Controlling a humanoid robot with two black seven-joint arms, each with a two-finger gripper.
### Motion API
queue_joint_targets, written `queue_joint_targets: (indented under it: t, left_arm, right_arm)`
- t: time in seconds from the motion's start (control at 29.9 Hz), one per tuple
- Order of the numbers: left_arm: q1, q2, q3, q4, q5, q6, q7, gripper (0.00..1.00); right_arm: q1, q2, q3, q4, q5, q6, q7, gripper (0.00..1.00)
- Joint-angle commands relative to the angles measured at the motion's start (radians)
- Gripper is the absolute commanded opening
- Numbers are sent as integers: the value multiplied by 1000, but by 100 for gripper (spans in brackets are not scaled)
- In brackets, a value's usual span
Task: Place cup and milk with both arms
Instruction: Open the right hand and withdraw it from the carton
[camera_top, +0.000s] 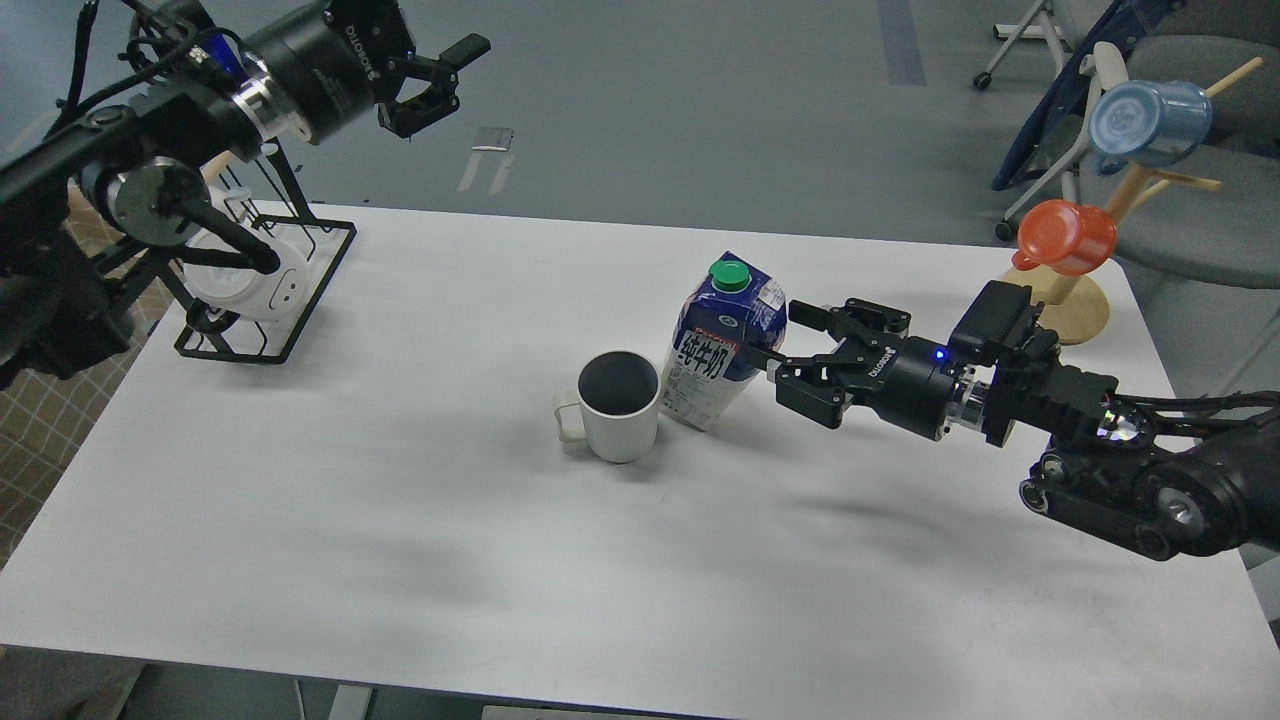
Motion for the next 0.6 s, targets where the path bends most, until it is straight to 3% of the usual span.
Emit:
queue_joint_targets:
  t: [0.0,0.17,0.3,0.5,0.57]
  left_arm:
    - [0,3,0,-1,0,0,0,98]
    - [0,4,0,-2,0,0,0,98]
    - [0,3,0,-2,0,0,0,98]
    - [5,0,0,3,0,0,0,98]
    - [5,-8,0,10,0,0,0,98]
  right_arm:
    - [-1,-72,-2,82,-1,0,0,79]
    - [-4,-189,0,198,-1,0,0,79]
    - [2,-346,11,342,18,0,0,79]
    - [97,-491,141,412,258,0,0,80]
    - [126,-500,222,392,358,70,0,80]
